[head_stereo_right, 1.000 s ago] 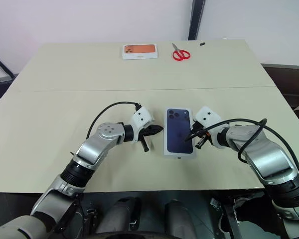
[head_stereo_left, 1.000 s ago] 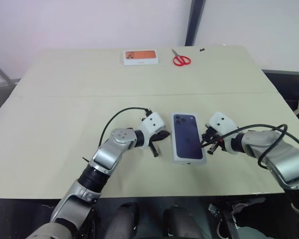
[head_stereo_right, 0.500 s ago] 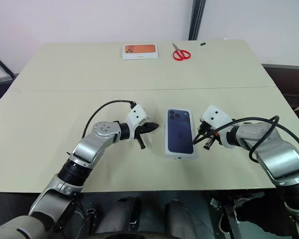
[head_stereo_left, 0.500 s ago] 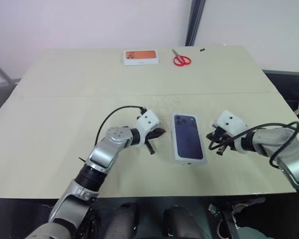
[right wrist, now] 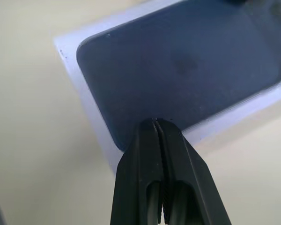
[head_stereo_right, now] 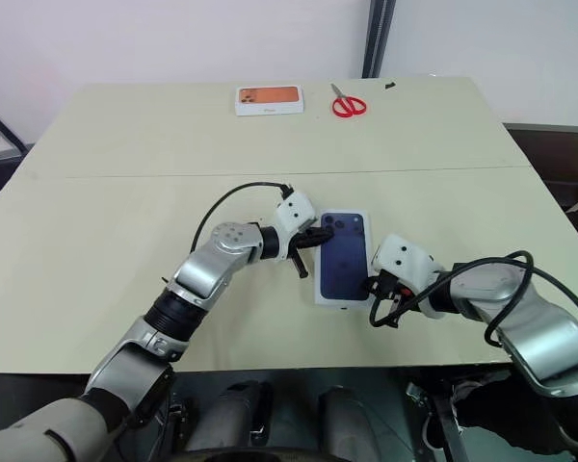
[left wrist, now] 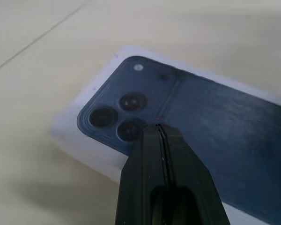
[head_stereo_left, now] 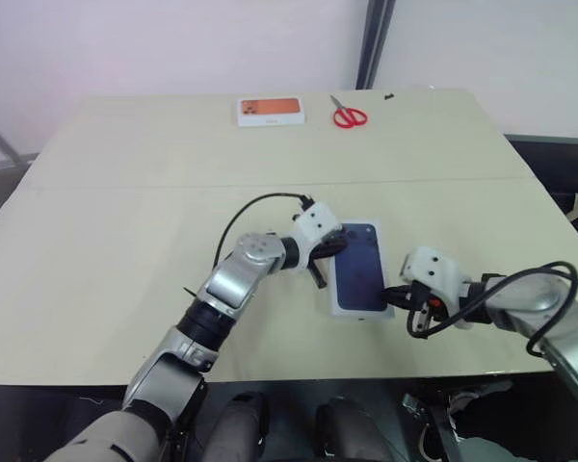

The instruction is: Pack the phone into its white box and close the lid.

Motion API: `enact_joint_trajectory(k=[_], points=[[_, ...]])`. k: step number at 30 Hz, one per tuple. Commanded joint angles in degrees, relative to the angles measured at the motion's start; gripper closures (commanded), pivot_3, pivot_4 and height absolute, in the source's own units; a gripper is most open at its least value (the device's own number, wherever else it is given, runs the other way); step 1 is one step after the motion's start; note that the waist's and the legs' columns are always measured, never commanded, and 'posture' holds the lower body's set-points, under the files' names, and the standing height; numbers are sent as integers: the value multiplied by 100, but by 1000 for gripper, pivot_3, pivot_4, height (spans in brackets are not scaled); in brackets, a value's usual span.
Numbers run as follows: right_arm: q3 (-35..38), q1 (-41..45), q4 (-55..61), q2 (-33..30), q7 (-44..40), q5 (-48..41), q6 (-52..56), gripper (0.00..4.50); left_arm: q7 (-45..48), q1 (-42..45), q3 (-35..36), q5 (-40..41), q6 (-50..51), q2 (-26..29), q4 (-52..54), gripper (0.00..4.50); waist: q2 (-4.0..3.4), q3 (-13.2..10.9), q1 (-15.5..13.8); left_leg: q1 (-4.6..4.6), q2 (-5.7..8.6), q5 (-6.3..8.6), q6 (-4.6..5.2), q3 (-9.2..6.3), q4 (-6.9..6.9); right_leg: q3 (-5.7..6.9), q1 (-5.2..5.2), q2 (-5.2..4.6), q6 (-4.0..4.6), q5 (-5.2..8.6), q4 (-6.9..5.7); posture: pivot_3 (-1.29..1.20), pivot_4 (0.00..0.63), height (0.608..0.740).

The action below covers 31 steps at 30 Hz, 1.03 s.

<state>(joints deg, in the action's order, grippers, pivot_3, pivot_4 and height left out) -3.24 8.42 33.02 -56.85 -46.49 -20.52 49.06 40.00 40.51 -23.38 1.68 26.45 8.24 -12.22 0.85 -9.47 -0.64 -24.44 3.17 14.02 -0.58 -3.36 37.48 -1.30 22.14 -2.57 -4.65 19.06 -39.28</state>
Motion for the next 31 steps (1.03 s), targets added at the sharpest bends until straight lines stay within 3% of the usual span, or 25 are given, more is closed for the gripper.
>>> enact_joint_trajectory(k=[1, 5, 10, 18, 24, 31], points=[[-171, -77, 12, 3, 174, 205, 88, 4427, 86, -30, -250, -312, -85, 140, -166, 4500, 3, 3, -2, 4, 0, 0, 0, 0, 1, 0, -7, 0, 0, 0, 3, 0, 150, 740], [99, 57, -6, 236, 317, 131, -102, 4427, 28, -130, 13, -183, -138, 159, 12, 4500, 7, 6, 0, 12, 0, 0, 0, -5, 0, 2, -16, -1, 0, 0, 6, 0, 150, 740], [720, 693, -527, 948, 674, -3, -578, 4427, -243, -529, 1112, 405, 10, 357, 946, 4500, 6, 5, 67, -1, 0, -3, -5, 0, -5, -6, 15, 0, 0, 0, -7, 0, 150, 740], [1012, 1479, -2086, 1394, 283, -283, -1155, 4427, -377, -2196, 2810, 1037, 379, 1561, 2847, 4500, 3, 5, 80, 1, -1, -7, -14, 1, -19, -7, 17, -1, 1, 0, -2, 0, 150, 740], [1036, 1673, -3082, 1387, -195, -278, -1621, 4427, -648, -3119, 3445, 1249, 481, 1800, 3442, 4500, 3, 4, -10, 1, 1, -2, -5, 2, -10, -3, 5, -8, 1, 0, 5, 0, 150, 740], [993, 1735, -3625, 1398, -665, -315, -1894, 4427, -976, -3639, 3657, 1270, 399, 1827, 3671, 4500, 2, 5, -3, 2, 0, -1, -4, 3, -15, -4, 9, -7, 1, 0, 3, 0, 150, 740]])
